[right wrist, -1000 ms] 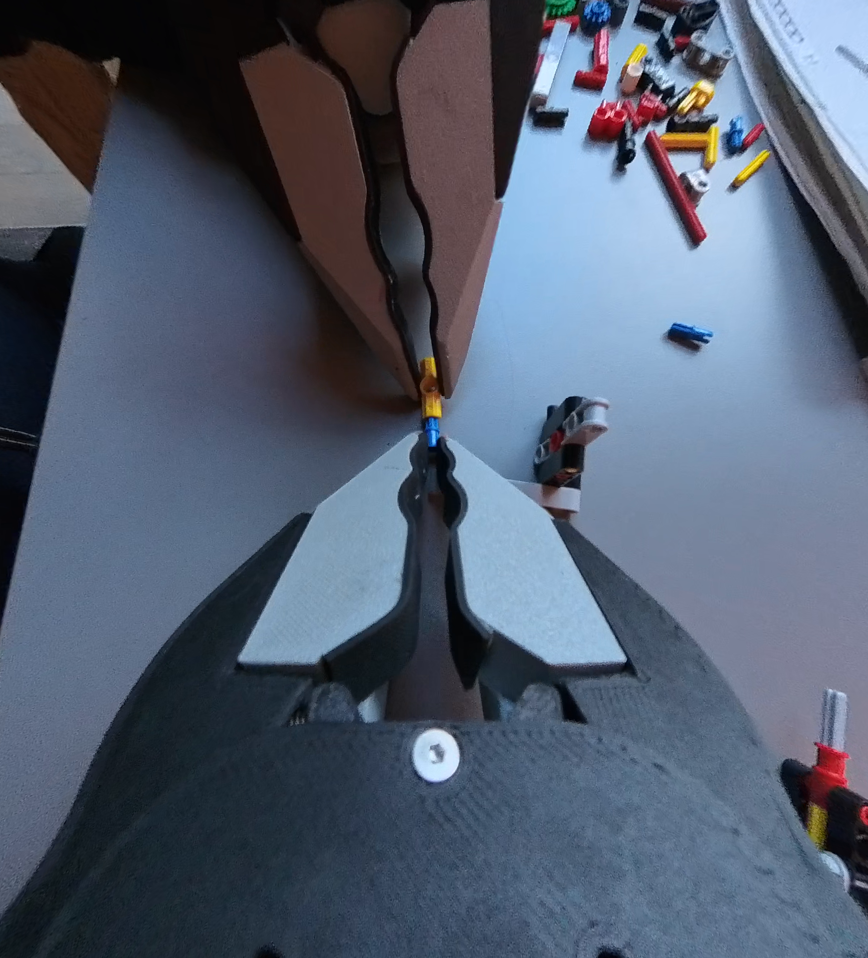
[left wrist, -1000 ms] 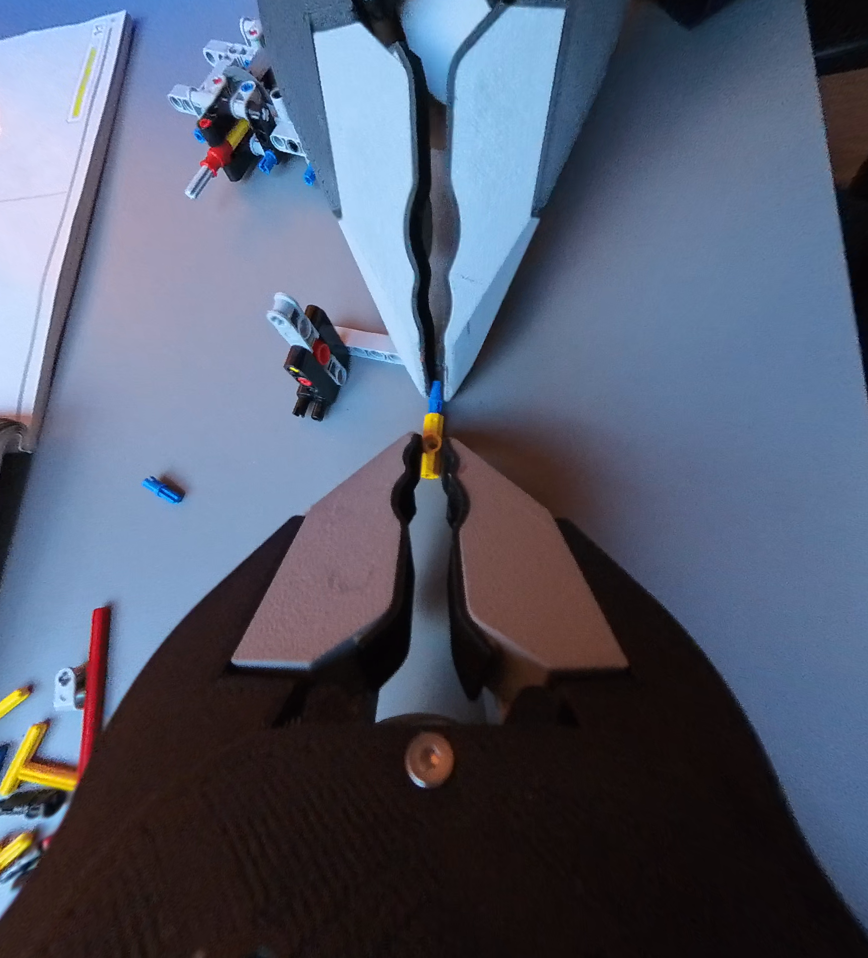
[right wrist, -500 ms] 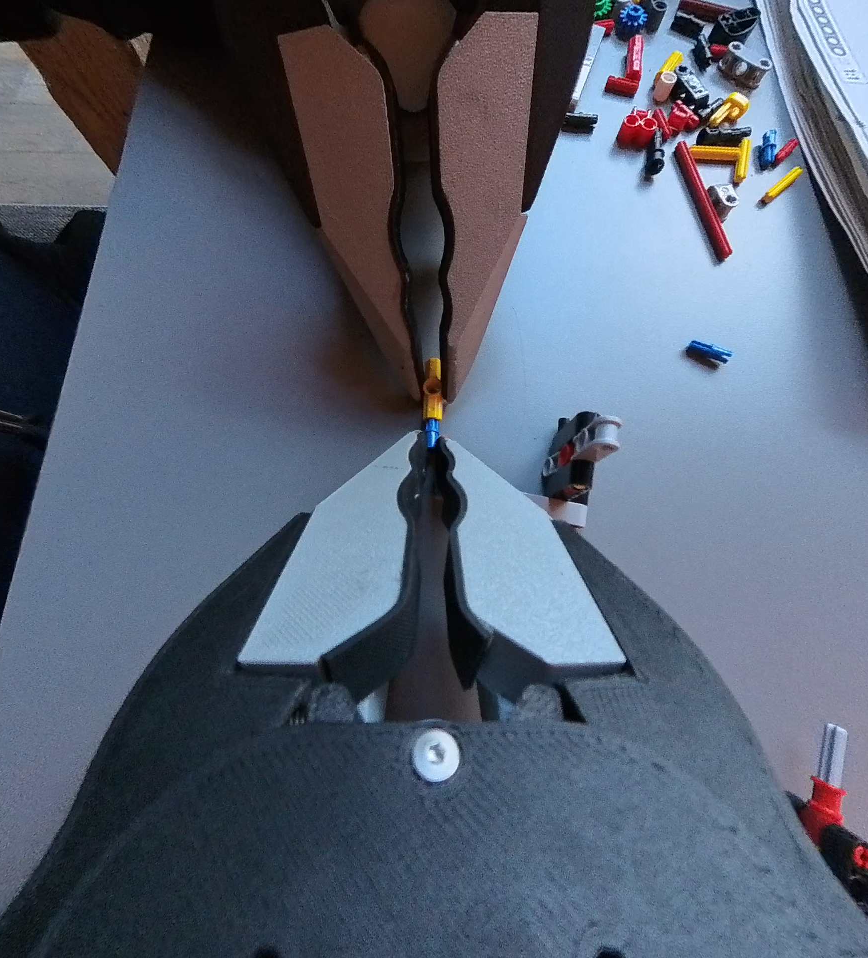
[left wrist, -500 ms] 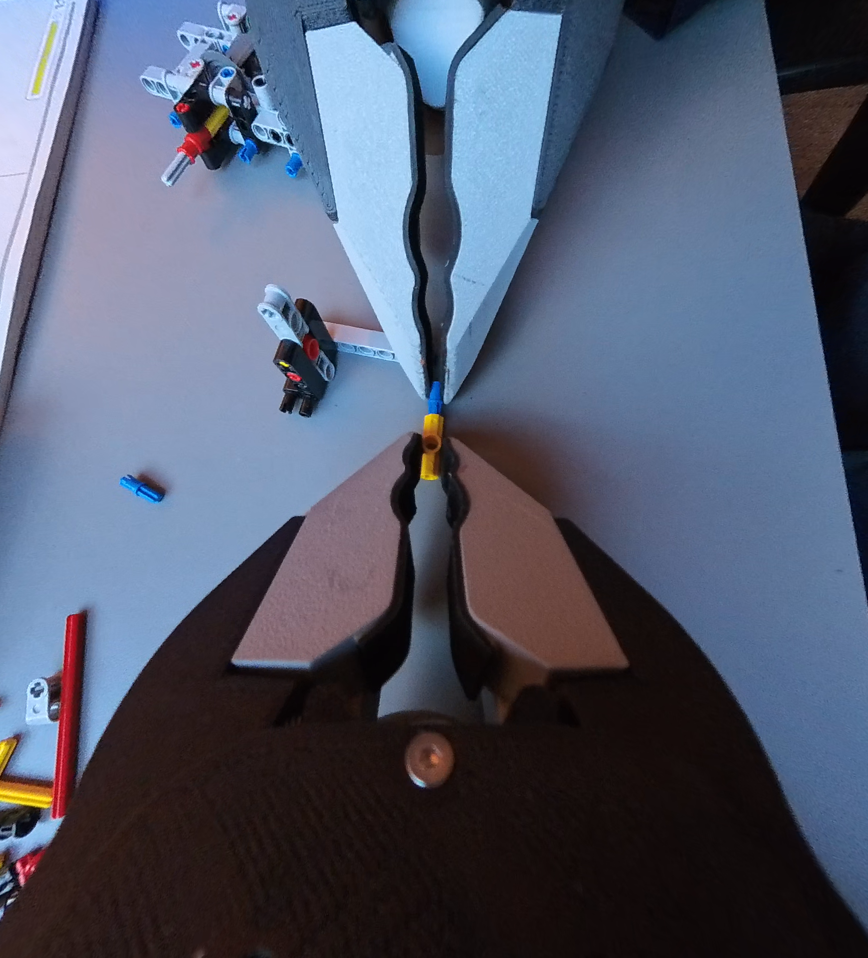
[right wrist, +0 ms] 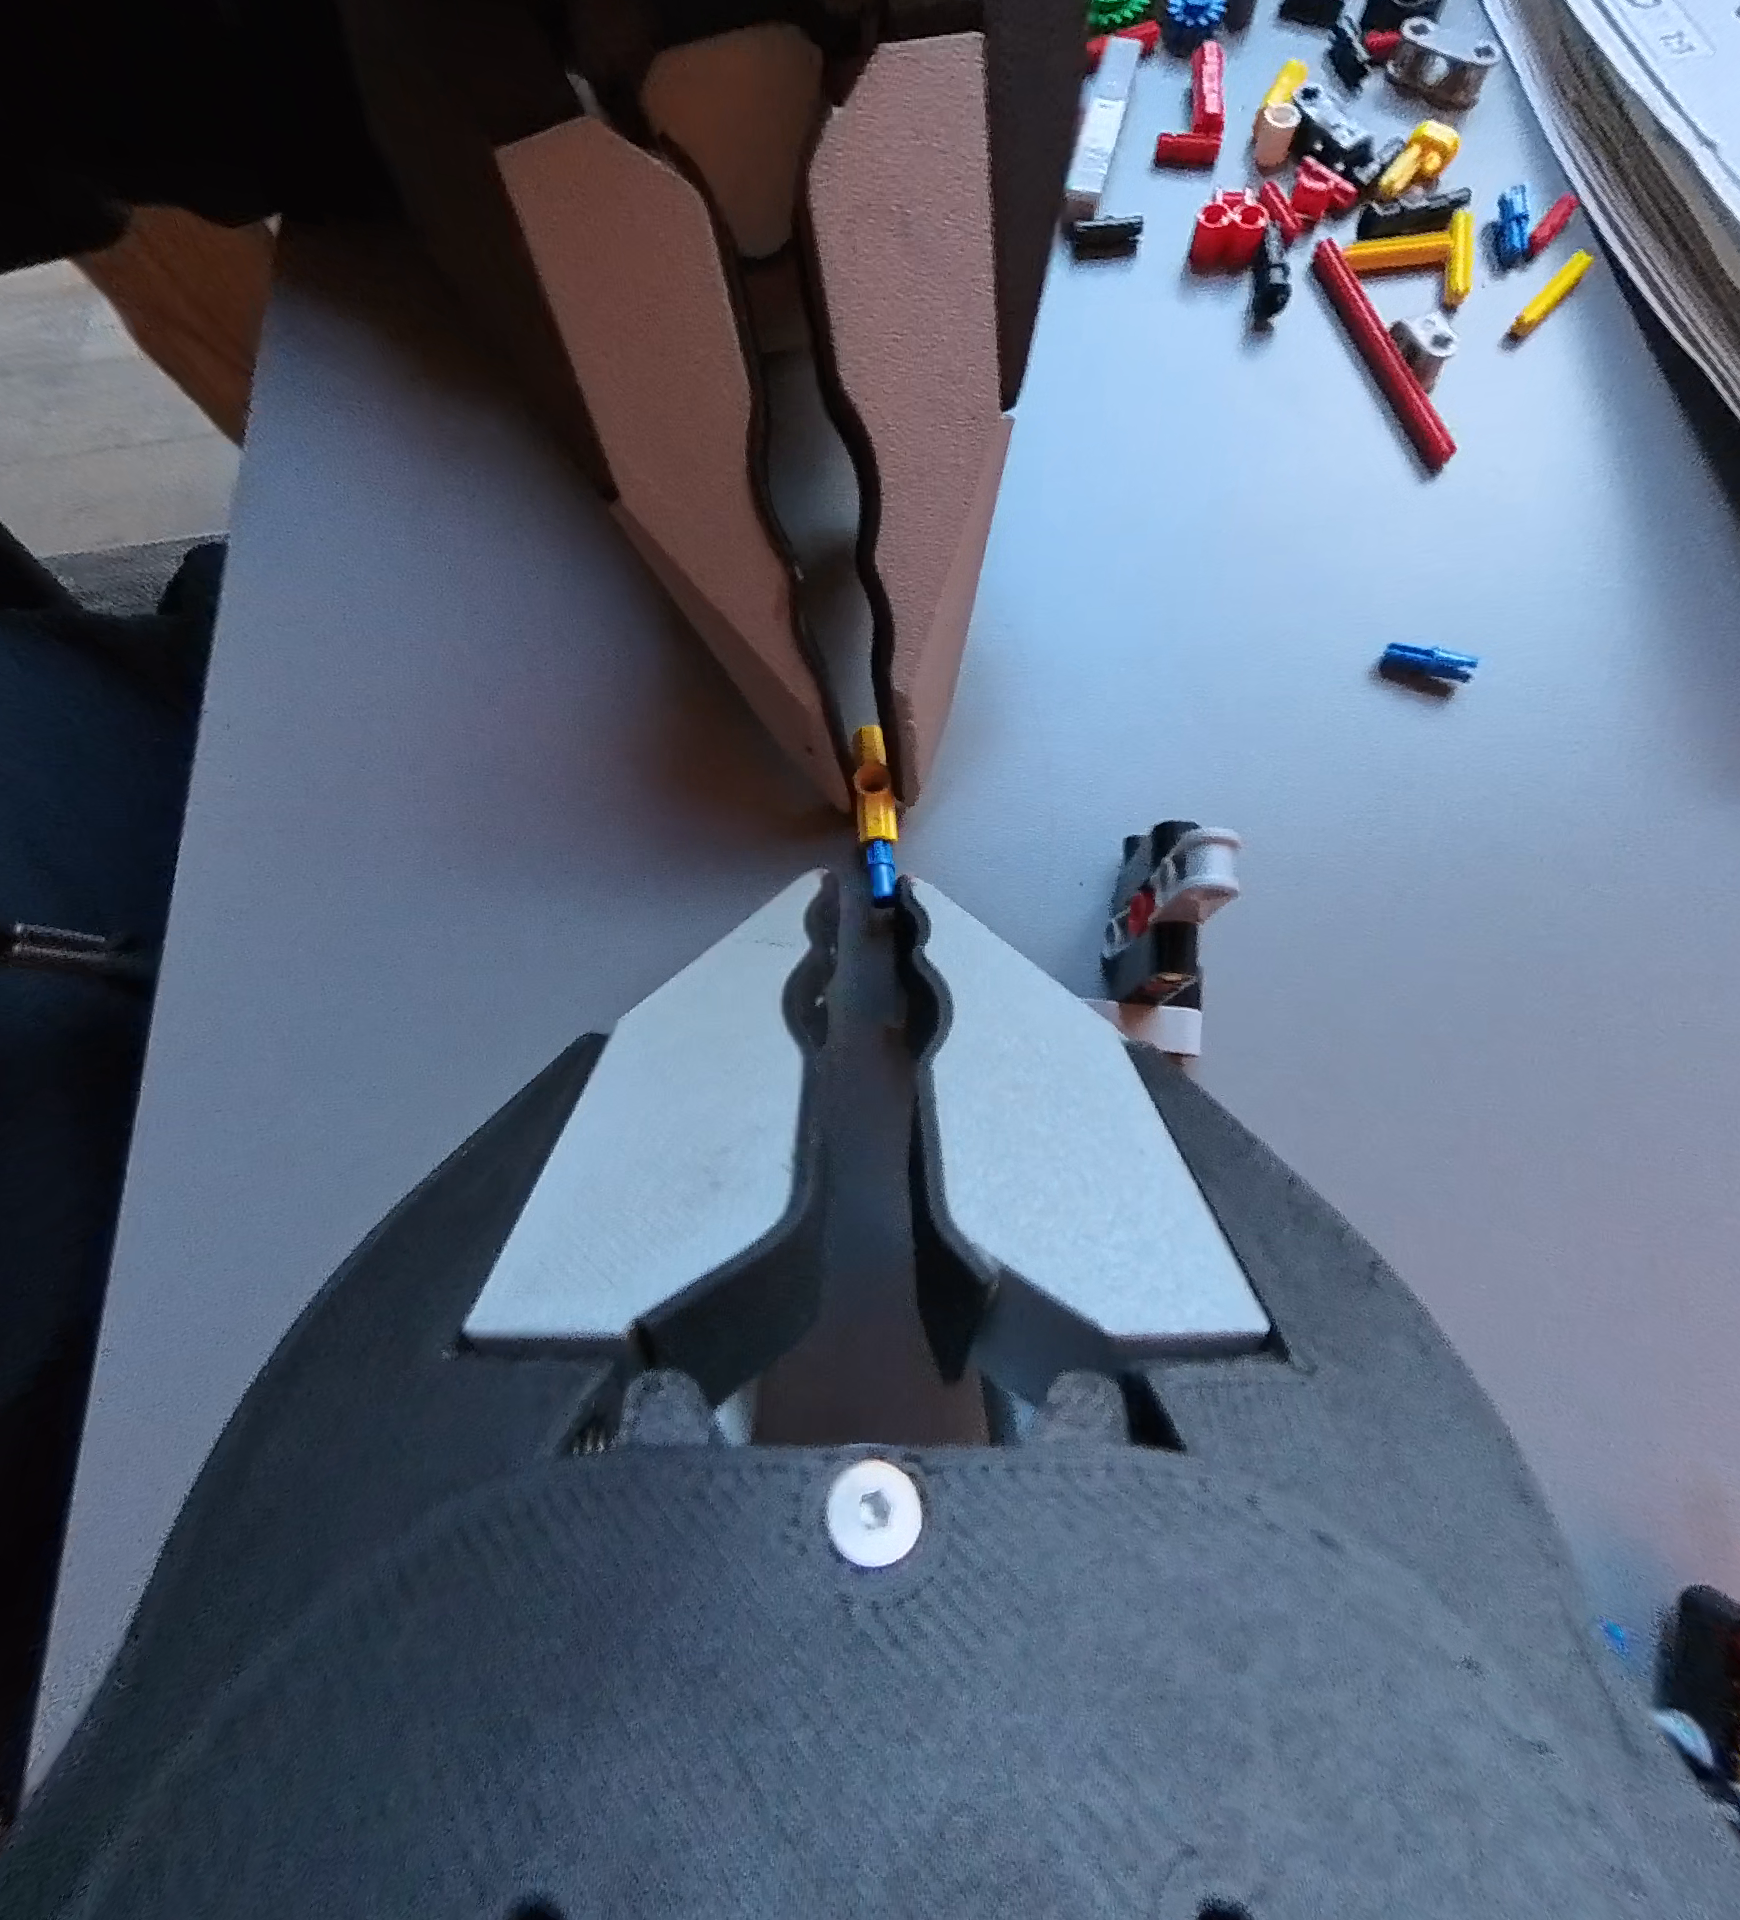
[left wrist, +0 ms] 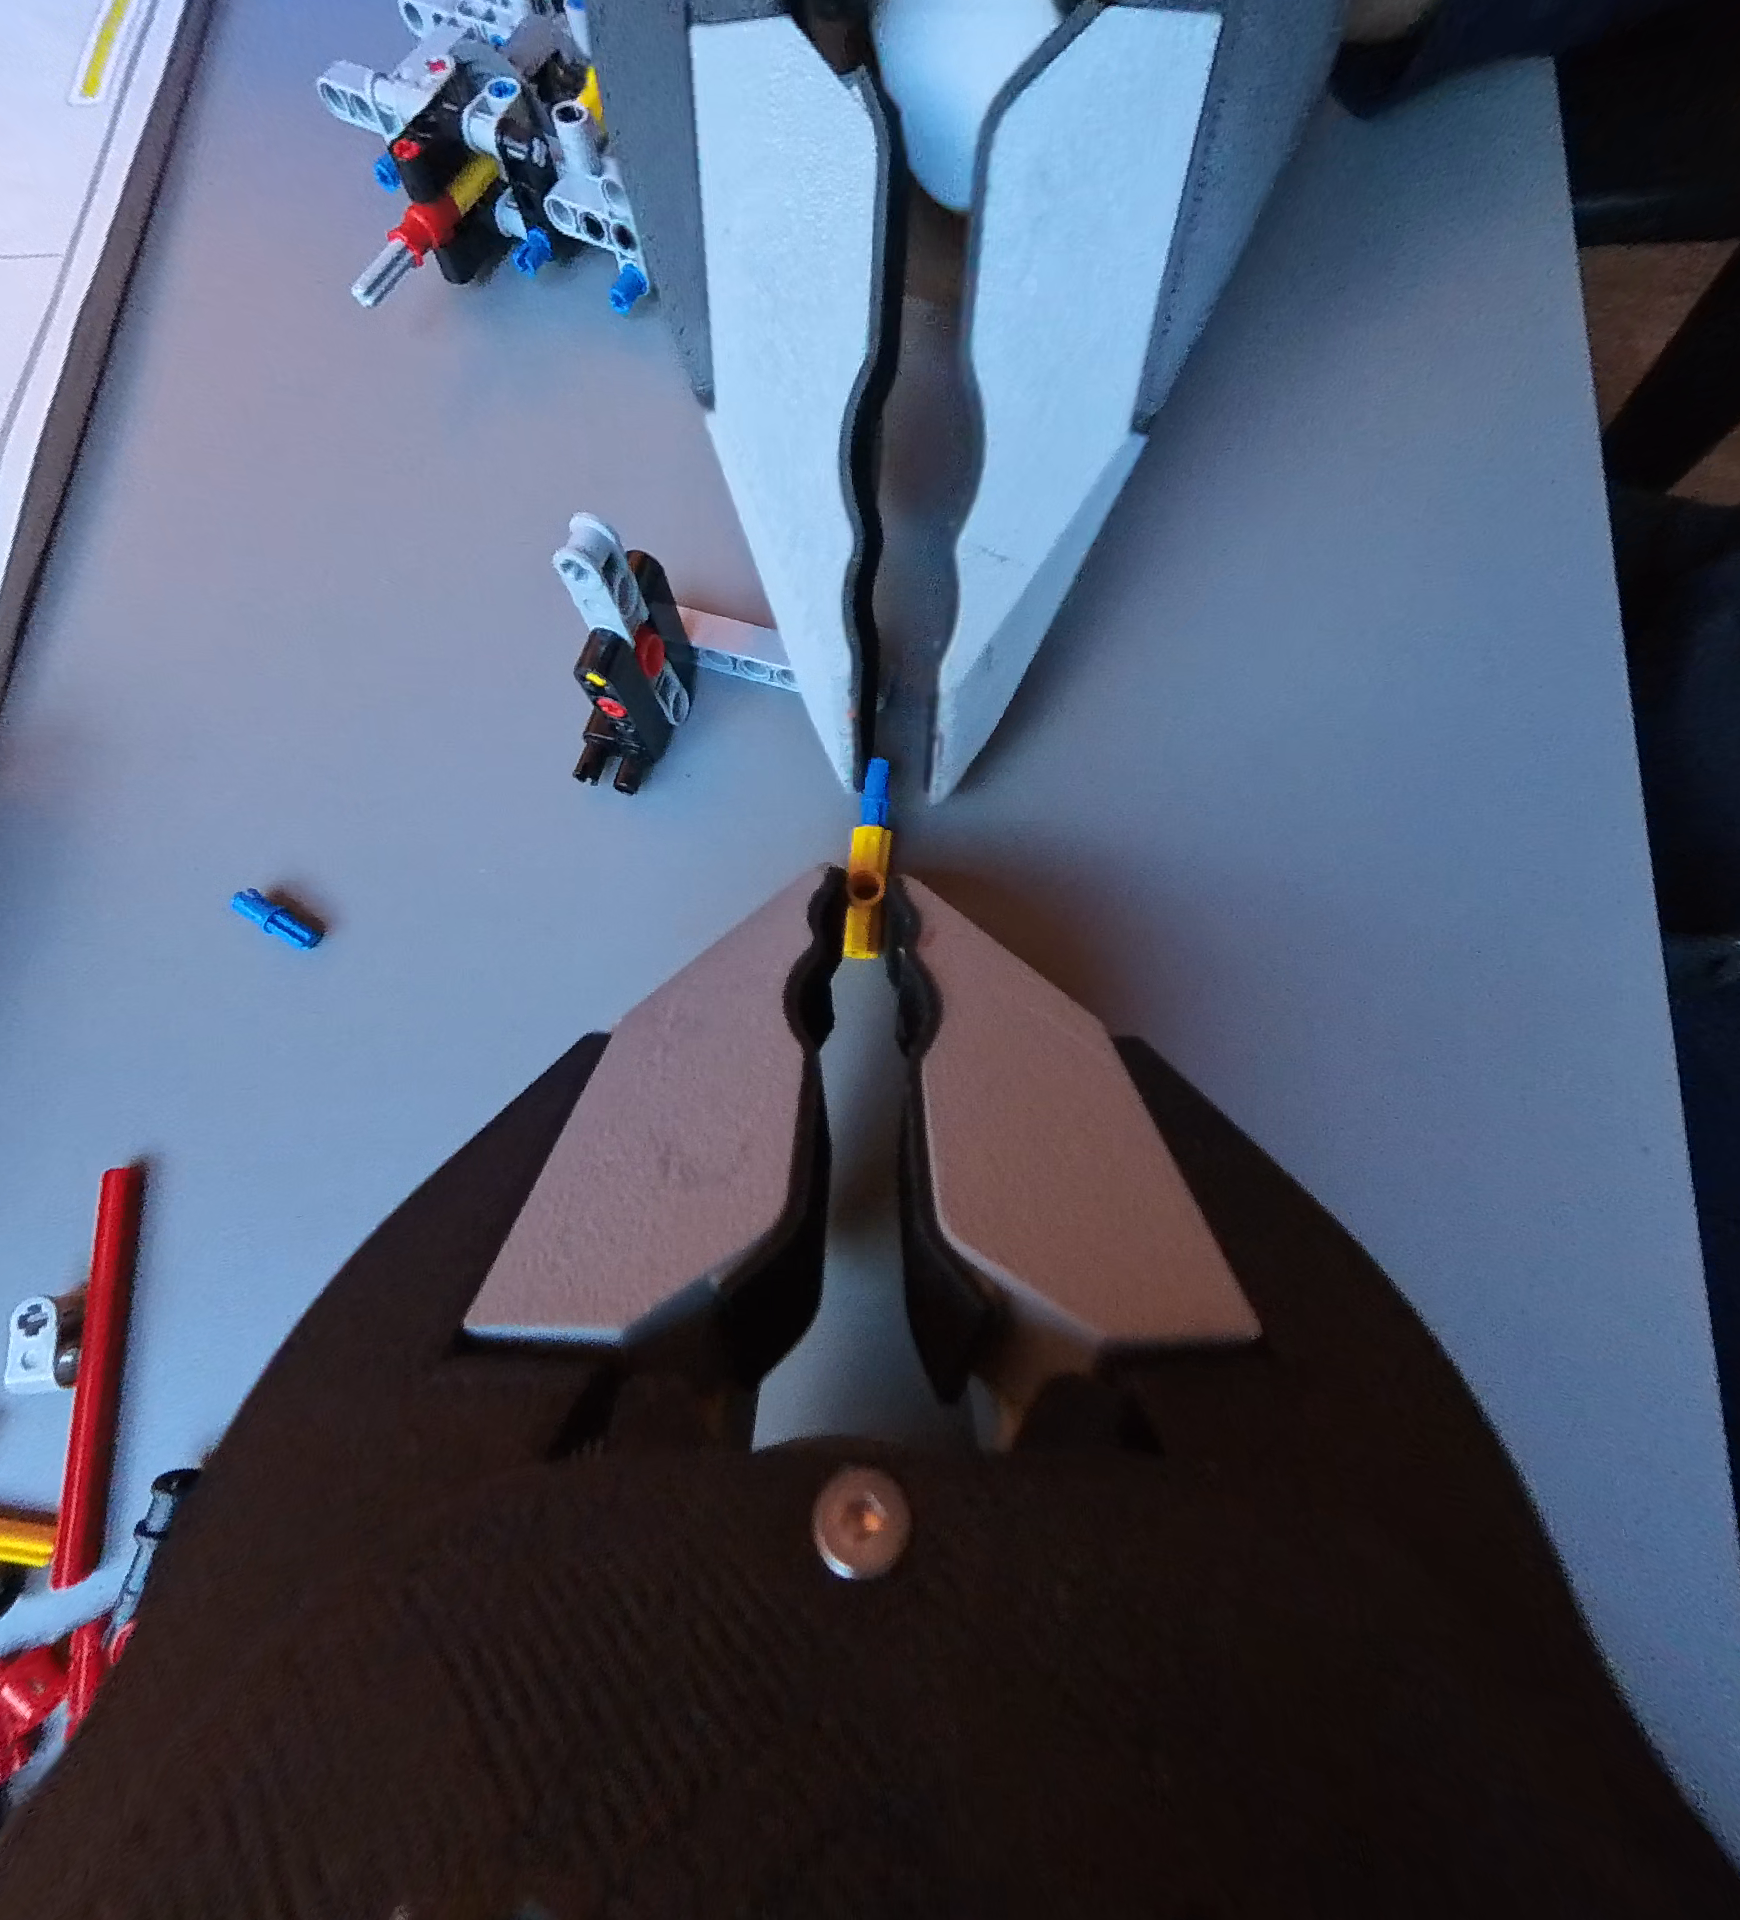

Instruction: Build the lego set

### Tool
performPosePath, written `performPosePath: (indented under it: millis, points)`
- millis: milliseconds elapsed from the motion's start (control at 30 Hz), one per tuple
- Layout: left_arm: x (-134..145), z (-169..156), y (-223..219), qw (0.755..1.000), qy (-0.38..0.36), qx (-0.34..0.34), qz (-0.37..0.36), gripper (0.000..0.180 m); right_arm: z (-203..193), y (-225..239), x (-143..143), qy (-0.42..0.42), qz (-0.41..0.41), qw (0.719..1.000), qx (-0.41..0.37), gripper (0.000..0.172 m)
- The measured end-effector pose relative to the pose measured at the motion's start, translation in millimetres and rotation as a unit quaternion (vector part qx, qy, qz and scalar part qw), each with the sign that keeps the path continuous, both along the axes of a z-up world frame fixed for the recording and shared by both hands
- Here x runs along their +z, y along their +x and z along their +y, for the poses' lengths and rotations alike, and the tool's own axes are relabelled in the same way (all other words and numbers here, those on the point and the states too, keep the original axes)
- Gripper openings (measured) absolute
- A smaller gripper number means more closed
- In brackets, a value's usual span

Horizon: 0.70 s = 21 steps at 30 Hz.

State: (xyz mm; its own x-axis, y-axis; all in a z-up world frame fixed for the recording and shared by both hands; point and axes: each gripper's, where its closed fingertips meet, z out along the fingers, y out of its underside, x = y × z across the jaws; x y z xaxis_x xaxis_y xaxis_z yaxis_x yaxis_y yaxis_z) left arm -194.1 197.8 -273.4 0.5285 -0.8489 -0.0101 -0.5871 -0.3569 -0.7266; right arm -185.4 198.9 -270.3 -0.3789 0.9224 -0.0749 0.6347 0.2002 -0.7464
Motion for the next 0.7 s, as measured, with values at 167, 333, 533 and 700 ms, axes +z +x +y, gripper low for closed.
performPosePath:
  millis: [167, 333, 533, 700]
  points:
    - [0.0, -1.7, 0.8, 1.000, 0.002, -0.009, 0.001, 0.005, 0.1, -0.2, 5.9, 0.029, 0.031, 0.999, 0.008, 0.008]
    - [0.1, -2.3, 1.1, 1.000, 0.003, -0.012, 0.001, 0.005, -0.2, 0.8, 8.8, 0.058, 0.049, 0.997, 0.018, 0.005]
    - [-0.1, -3.1, 1.6, 1.000, 0.000, -0.015, 0.000, 0.005, 1.3, 0.0, 0.6, 0.088, 0.037, 0.995, 0.019, 0.000]
    - [-0.1, -3.9, 2.0, 1.000, -0.003, -0.018, -0.002, 0.005, -0.6, 1.0, -3.0, 0.089, 0.027, 0.995, 0.028, 0.000]
